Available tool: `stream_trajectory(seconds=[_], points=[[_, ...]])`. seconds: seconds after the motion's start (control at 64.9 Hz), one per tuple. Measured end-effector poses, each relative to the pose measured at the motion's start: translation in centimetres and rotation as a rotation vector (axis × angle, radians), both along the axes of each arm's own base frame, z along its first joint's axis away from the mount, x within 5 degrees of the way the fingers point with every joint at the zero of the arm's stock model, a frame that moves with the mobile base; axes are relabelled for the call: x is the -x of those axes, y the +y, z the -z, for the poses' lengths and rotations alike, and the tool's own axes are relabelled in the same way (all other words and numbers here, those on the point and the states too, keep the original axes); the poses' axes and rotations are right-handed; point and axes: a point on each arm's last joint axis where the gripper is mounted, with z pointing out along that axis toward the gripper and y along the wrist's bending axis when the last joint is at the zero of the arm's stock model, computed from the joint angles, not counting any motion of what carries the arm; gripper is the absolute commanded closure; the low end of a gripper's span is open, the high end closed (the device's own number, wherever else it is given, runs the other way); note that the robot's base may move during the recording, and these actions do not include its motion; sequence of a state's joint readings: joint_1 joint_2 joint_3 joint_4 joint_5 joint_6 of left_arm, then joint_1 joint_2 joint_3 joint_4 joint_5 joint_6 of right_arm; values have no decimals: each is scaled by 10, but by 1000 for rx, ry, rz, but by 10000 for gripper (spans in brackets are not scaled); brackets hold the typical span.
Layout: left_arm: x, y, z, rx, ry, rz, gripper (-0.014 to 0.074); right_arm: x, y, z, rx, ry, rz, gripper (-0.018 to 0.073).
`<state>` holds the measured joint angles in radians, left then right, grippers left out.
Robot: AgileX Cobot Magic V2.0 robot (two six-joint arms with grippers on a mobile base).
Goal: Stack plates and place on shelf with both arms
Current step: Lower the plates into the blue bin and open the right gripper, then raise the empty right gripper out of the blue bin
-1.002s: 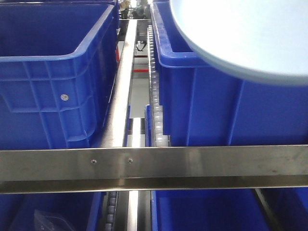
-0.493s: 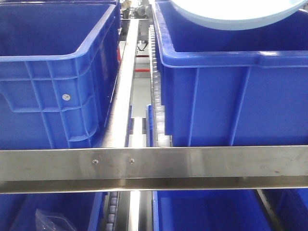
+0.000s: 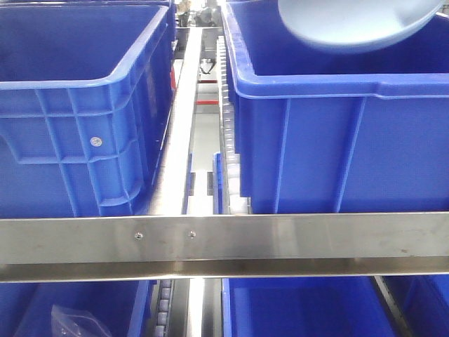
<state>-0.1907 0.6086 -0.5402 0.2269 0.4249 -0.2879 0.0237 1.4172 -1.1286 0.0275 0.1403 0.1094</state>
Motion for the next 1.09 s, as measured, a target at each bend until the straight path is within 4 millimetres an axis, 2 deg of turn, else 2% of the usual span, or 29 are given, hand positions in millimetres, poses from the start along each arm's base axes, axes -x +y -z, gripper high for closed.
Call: stream_trajectory(seconds=[0.108,0.154,0.216,0.293,0.447,0.524,0.647,0.786,0.832,0.894,1.094], points=[[0,0,0,0,0,0,513,-7,0,6,-2,-8,1,141],[0,0,0,0,0,0,513,-9,0,6,-4,-21,2,51],[0,0,0,0,0,0,513,-10,0,3,-7,-46,4,-9],[0,0,0,0,0,0,513,-11,0,0,-7,-70,4,-7],[0,0,0,0,0,0,513,-7,0,-3,-7,-55,3,55],[0,0,0,0,0,0,513,3,0,-10,-7,-43,2,125],[0,0,0,0,0,0,513,28,-1,-24,-9,-73,1,301],[0,0,0,0,0,0,513,71,-2,-36,-11,-137,1,558],[0,0,0,0,0,0,513,91,-2,-39,-12,-164,1,529],[0,0,0,0,0,0,513,116,-3,-42,-13,-205,1,538],[0,0,0,0,0,0,513,182,-4,-25,-14,-282,0,537]])
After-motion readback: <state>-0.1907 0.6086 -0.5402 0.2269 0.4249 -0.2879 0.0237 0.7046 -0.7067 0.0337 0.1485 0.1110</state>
